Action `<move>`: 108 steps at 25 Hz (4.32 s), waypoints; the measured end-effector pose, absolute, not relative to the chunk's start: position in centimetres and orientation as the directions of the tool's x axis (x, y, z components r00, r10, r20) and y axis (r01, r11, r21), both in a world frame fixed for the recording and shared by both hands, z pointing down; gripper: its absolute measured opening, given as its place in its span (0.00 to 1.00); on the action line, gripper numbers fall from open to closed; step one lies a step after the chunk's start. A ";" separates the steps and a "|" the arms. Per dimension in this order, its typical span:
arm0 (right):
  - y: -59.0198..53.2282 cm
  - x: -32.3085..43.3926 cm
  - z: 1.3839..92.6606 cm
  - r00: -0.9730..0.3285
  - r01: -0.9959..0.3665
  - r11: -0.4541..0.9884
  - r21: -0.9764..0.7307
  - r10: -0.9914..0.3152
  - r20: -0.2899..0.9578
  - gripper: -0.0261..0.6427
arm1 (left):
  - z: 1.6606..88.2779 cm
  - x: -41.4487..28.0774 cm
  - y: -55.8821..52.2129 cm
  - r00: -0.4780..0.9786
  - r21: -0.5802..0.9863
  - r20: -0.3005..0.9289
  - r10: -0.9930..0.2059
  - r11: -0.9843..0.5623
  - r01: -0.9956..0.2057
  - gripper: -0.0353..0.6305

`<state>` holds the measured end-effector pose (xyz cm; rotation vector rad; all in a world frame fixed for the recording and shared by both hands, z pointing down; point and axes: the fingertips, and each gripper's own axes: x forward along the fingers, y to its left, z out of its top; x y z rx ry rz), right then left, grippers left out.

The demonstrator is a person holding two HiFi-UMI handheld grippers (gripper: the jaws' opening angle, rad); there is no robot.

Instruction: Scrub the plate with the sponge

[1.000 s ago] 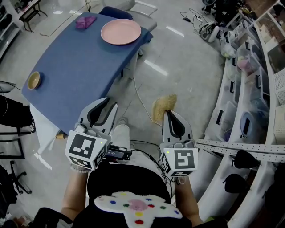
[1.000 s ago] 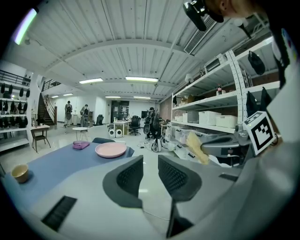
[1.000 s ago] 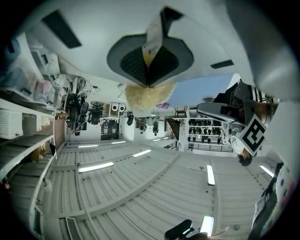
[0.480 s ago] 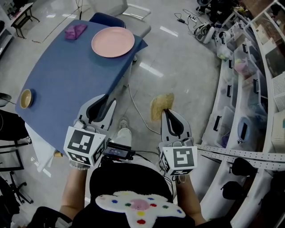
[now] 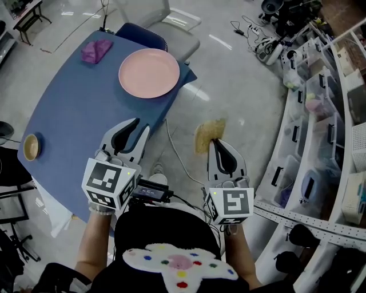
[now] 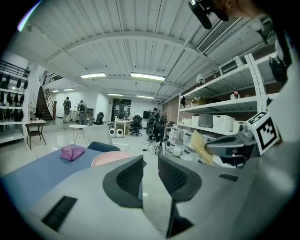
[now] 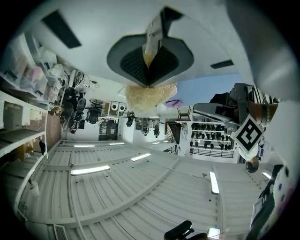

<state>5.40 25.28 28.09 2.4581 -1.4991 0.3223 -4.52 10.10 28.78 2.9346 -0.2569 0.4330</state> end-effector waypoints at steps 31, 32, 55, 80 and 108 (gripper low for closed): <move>10.8 10.6 29.1 0.304 -0.953 -0.278 0.123 -0.888 0.344 0.06 | 33.8 -2.8 -1.5 0.880 0.213 0.382 -0.283 -0.899 -0.382 0.20; 10.4 10.8 29.3 0.287 -0.958 -0.261 0.121 -0.894 0.343 0.06 | 34.0 -2.7 -1.6 0.872 0.208 0.391 -0.295 -0.895 -0.395 0.20; 1.0 15.7 35.6 -0.053 -0.992 0.098 0.079 -0.893 0.446 0.06 | 42.6 -0.2 -7.3 0.672 0.266 0.549 -0.497 -0.658 -0.704 0.20; -8.2 16.5 42.2 -0.177 -0.951 0.285 0.116 -0.815 0.552 0.06 | 47.9 0.1 -8.9 0.565 0.294 0.617 -0.548 -0.506 -0.811 0.20; -13.1 16.4 48.5 -0.091 -0.920 0.334 0.207 -0.695 0.713 0.06 | 47.4 0.2 -8.4 0.572 0.307 0.605 -0.555 -0.500 -0.810 0.18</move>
